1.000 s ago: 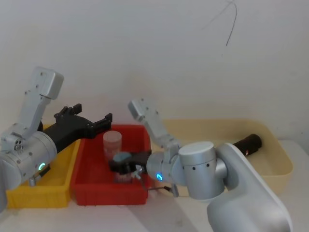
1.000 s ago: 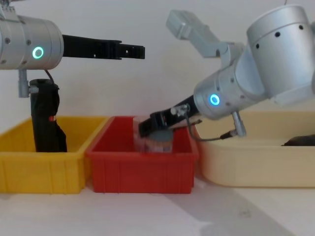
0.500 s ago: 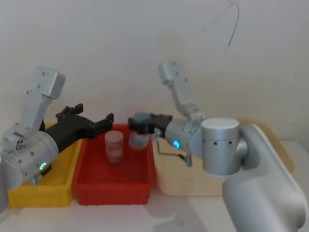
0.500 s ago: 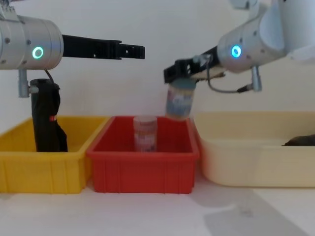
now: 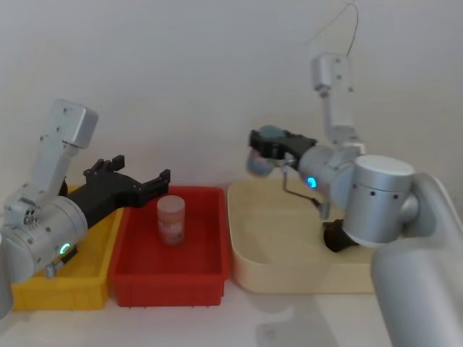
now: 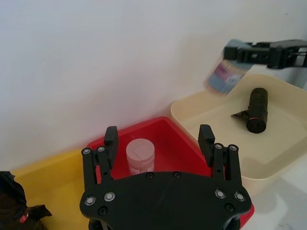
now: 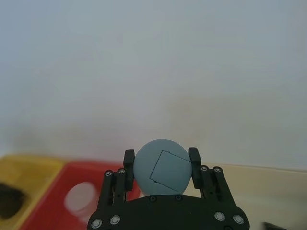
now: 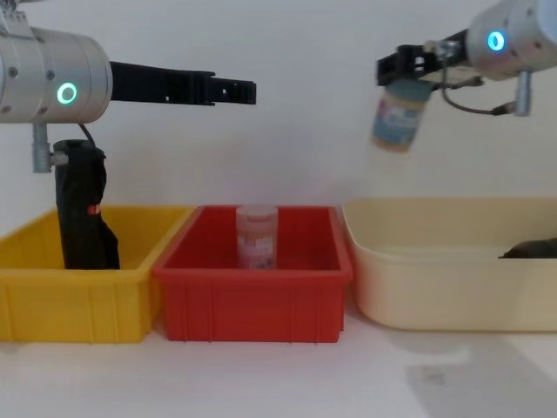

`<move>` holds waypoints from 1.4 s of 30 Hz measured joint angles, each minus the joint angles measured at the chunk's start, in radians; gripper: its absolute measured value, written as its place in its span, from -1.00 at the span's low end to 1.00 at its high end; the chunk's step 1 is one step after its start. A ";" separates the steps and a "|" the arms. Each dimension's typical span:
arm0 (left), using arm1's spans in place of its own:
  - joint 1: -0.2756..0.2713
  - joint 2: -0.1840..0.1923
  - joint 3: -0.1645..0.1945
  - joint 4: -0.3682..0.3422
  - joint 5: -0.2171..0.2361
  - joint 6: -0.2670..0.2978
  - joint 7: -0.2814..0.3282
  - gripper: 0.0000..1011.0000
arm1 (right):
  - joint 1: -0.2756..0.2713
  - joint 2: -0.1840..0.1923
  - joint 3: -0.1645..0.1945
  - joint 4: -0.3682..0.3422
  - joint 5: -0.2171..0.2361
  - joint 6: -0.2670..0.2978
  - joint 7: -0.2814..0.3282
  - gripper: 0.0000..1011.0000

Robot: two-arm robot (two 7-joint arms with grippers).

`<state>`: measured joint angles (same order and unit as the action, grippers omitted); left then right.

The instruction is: Pick up the garbage bag with the one hand and transfer it to the other hand.

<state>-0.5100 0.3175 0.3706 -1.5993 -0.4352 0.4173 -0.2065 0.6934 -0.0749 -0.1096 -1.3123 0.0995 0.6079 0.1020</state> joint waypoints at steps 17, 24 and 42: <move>0.000 0.000 0.000 0.000 0.000 0.000 0.000 0.98 | -0.059 0.055 0.102 0.043 0.010 -0.145 -0.001 0.87; 0.000 0.000 0.000 0.000 0.000 0.000 0.000 0.98 | -0.100 0.082 0.085 0.025 0.013 -0.180 0.052 0.98; 0.000 0.000 0.000 0.000 0.000 0.000 0.000 0.98 | -0.229 0.147 -0.028 -0.088 0.016 -0.228 0.217 0.98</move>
<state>-0.5100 0.3177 0.3706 -1.5994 -0.4352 0.4173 -0.2065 0.4639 0.0720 -0.1375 -1.4005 0.1157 0.3794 0.3188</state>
